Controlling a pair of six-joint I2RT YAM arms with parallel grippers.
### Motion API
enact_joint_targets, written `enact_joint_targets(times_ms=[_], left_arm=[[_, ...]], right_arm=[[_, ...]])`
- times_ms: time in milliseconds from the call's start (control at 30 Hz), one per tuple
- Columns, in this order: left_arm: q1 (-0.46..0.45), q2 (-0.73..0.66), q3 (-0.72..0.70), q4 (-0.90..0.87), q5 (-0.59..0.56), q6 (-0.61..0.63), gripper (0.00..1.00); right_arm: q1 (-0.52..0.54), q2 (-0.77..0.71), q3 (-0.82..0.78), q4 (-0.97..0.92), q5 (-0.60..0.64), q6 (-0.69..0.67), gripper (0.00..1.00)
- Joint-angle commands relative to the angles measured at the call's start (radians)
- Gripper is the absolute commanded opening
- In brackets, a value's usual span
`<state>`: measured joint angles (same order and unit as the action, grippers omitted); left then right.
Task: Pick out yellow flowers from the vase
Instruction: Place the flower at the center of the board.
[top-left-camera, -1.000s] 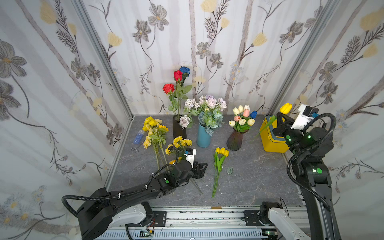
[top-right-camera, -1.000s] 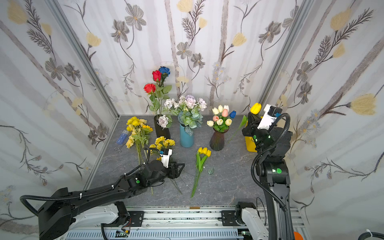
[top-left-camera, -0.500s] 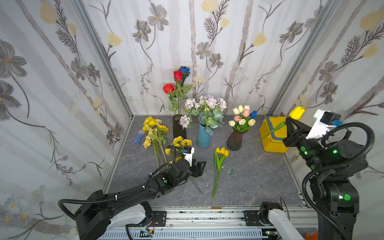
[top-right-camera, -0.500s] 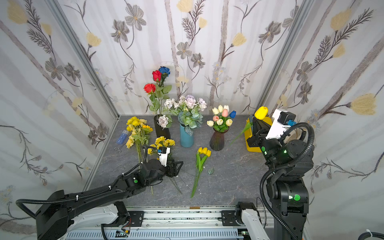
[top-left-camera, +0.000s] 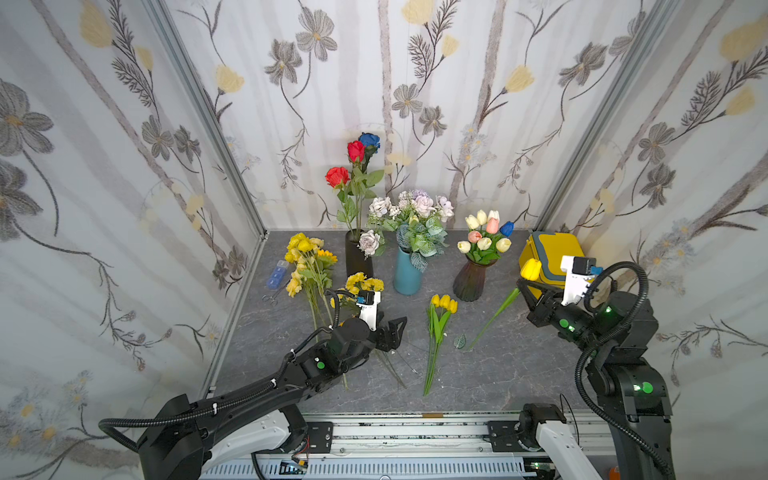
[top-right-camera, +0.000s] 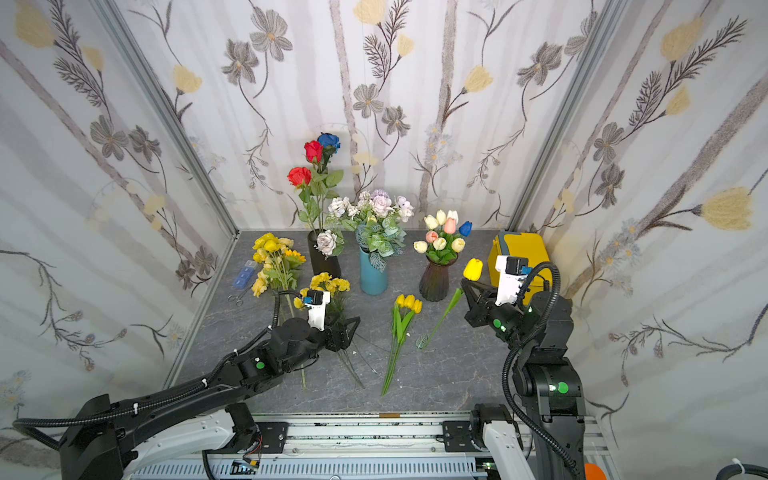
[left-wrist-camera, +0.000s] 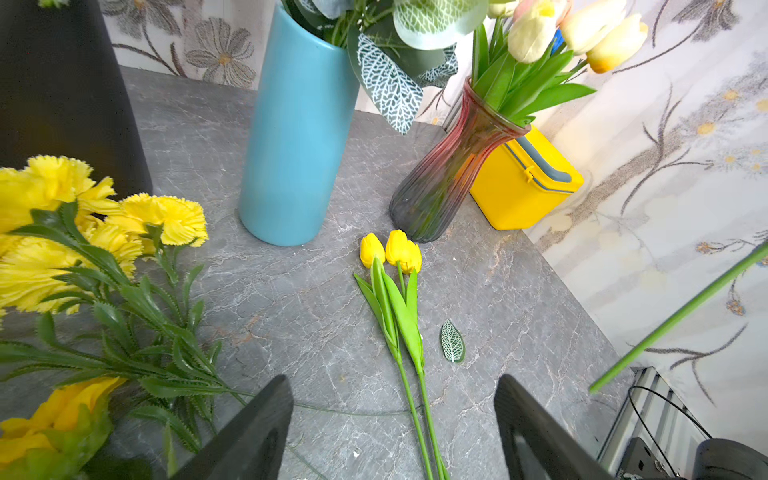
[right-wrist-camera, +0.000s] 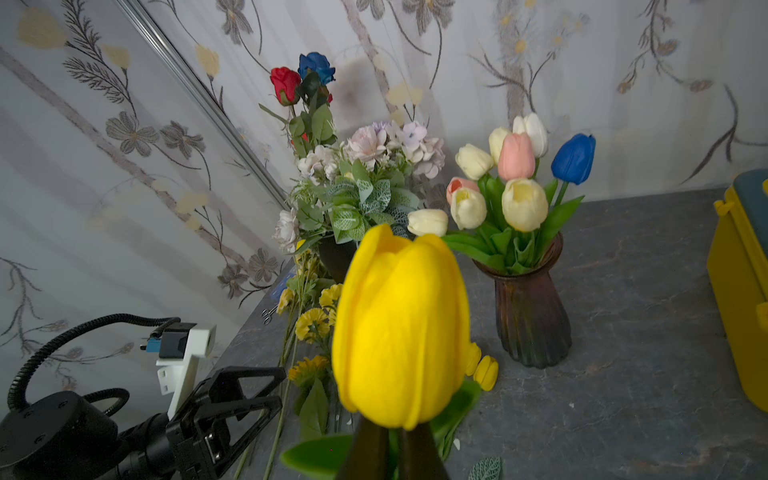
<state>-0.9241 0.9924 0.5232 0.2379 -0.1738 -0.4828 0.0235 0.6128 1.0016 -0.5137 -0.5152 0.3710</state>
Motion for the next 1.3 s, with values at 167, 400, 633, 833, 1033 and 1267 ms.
enact_joint_targets(times_ms=[167, 400, 633, 833, 1033, 1267], left_arm=[[0.014, -0.044, -0.027, 0.006, -0.009, 0.028, 0.81], [0.015, -0.058, -0.044, 0.000, -0.007, 0.020, 0.82], [0.016, -0.041, -0.054, -0.001, 0.026, 0.009, 0.82], [0.016, -0.047, -0.063, 0.009, 0.023, 0.007, 0.82], [0.015, -0.064, -0.068, -0.002, 0.017, 0.011, 0.83], [0.016, -0.073, -0.067, -0.005, 0.005, 0.008, 0.84]], right_arm=[[0.202, -0.014, -0.280, 0.314, 0.083, 0.216, 0.00], [0.457, 0.154, -0.412, 0.503, 0.247, 0.303, 0.00], [0.463, 0.311, -0.418, 0.517, 0.256, 0.289, 0.00], [0.414, 0.379, -0.424, 0.505, 0.345, 0.247, 0.00], [0.260, 0.440, -0.476, 0.515, 0.247, 0.225, 0.00], [0.248, 0.552, -0.535, 0.617, 0.218, 0.259, 0.00]])
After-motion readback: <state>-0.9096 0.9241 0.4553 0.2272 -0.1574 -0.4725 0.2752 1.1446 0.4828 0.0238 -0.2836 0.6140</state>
